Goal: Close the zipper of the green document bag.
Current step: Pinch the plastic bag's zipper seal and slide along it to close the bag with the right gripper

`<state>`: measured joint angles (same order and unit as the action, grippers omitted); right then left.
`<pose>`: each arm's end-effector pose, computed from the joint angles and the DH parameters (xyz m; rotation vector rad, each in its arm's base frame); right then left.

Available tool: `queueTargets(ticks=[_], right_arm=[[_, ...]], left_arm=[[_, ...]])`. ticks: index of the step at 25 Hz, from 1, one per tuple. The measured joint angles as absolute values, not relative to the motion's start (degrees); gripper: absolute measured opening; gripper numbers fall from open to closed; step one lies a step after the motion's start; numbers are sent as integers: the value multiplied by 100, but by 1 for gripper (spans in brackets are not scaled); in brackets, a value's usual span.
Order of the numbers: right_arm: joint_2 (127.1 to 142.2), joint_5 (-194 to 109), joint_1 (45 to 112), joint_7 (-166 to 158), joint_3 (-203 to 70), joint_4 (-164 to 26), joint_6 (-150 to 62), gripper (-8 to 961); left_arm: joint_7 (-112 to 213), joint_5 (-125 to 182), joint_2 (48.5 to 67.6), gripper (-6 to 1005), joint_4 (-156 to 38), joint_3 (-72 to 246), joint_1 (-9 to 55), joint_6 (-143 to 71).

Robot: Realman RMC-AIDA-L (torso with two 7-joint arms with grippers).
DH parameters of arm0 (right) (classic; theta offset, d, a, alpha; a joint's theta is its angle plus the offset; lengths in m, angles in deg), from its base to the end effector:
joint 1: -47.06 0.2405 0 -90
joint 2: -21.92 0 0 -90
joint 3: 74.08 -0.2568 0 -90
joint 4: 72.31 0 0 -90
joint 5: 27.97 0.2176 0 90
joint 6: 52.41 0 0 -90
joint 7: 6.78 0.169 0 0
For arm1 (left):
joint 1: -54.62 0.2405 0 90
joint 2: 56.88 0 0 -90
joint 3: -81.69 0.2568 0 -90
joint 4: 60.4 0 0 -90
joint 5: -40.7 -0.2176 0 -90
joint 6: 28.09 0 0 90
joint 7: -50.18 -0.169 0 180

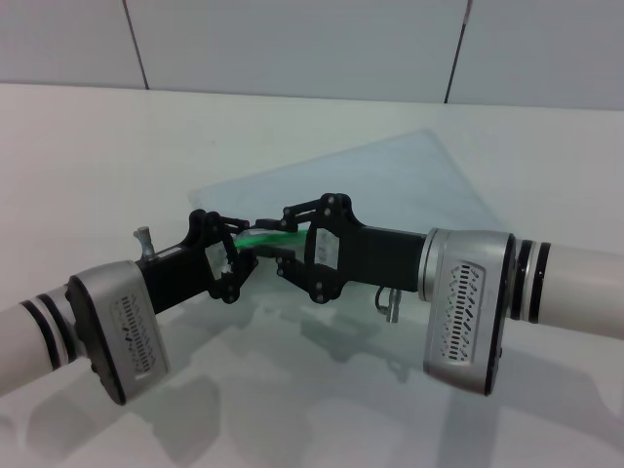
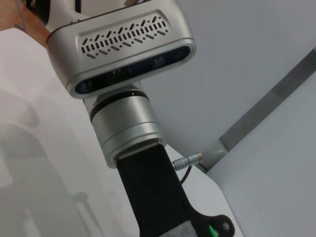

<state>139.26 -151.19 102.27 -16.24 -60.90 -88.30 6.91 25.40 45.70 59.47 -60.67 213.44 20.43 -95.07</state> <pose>0.1517 0.3618 -0.1647 -2.5134 -0.7819 0.5243 -0.2979 0.3518 -0.0823 -2.1983 0.6977 -0.1442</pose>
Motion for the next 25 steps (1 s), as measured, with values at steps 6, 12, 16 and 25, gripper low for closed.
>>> queueTargets(ticks=[6, 12, 16, 25], right_arm=[[13926, -15119, 10231, -1629, -6090, -8830, 691, 174], [13926, -15119, 10234, -1801, -6090, -8852, 663, 140], [13925, -15118, 10235, -1944, -6090, -8928, 539, 117], [13915, -15092, 10149, -2152, -6164, -8980, 524, 79]], left_arm=[[2539, 4570, 5949, 56, -6067, 21344, 2043, -9506], [2506, 4517, 5949, 56, -6067, 21343, 2043, -9507], [2498, 4501, 5949, 56, -6067, 21343, 2053, -9509], [2487, 4499, 5948, 55, -6057, 21344, 2079, -9516]])
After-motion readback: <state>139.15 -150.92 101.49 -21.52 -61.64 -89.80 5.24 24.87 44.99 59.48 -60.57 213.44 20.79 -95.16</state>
